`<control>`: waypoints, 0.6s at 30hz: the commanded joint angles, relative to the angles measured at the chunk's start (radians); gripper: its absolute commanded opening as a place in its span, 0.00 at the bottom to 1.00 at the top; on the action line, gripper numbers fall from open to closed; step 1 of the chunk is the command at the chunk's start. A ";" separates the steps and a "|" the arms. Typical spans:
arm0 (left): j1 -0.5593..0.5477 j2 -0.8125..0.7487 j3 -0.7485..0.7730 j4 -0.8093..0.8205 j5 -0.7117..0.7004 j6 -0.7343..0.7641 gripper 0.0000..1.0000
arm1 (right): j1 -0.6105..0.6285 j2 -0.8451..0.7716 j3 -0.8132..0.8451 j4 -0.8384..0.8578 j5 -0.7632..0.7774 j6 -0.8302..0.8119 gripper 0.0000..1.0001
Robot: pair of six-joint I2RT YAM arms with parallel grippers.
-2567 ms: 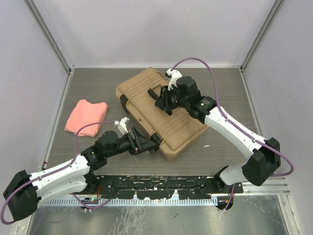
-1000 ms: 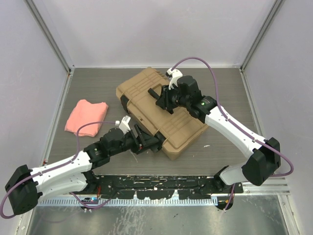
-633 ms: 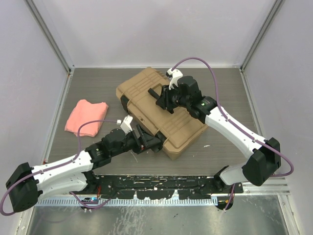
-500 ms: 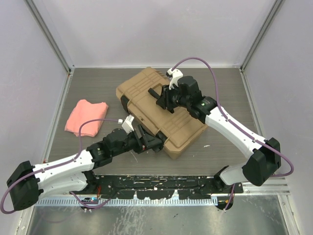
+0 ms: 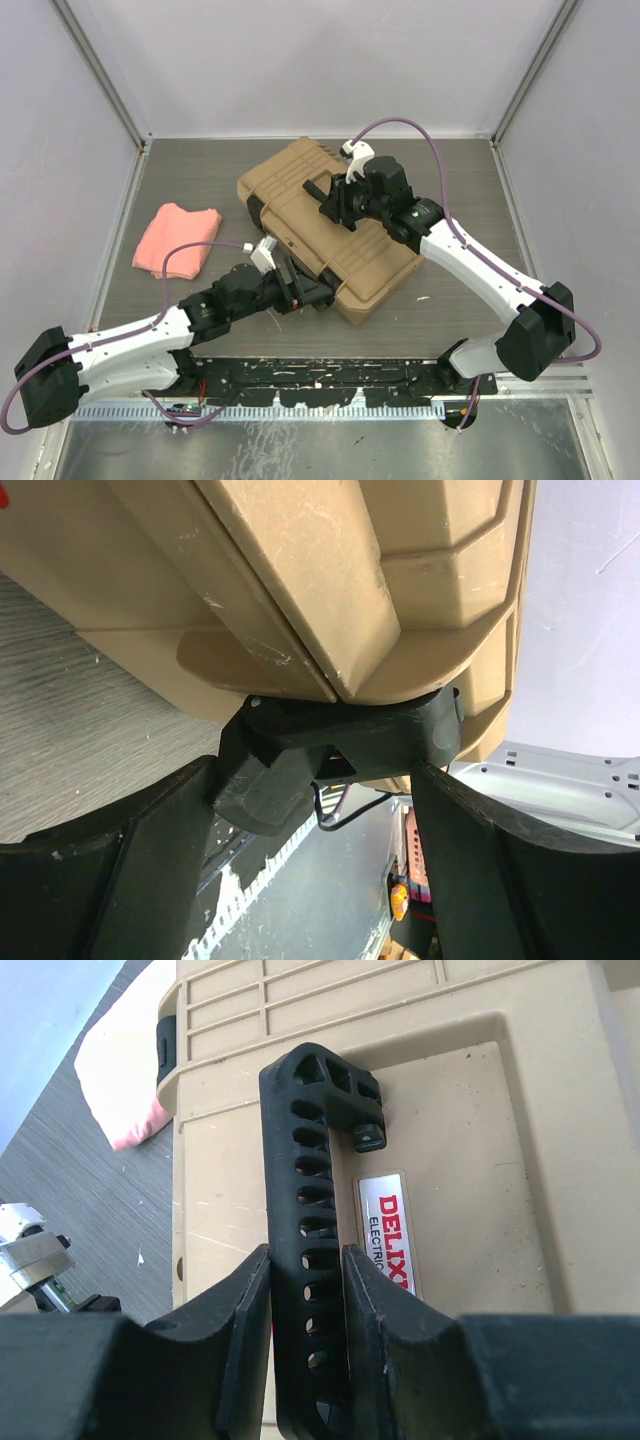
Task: Pack the tool kit
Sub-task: Close the toolbox at the center of the board.
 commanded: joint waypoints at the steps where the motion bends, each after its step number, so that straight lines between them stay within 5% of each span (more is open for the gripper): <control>1: 0.005 0.049 -0.008 0.011 -0.133 0.007 0.79 | 0.036 0.020 -0.035 -0.049 -0.023 0.150 0.13; 18: 0.005 -0.052 -0.060 -0.027 -0.161 0.029 0.93 | 0.036 0.007 -0.043 -0.054 -0.009 0.145 0.13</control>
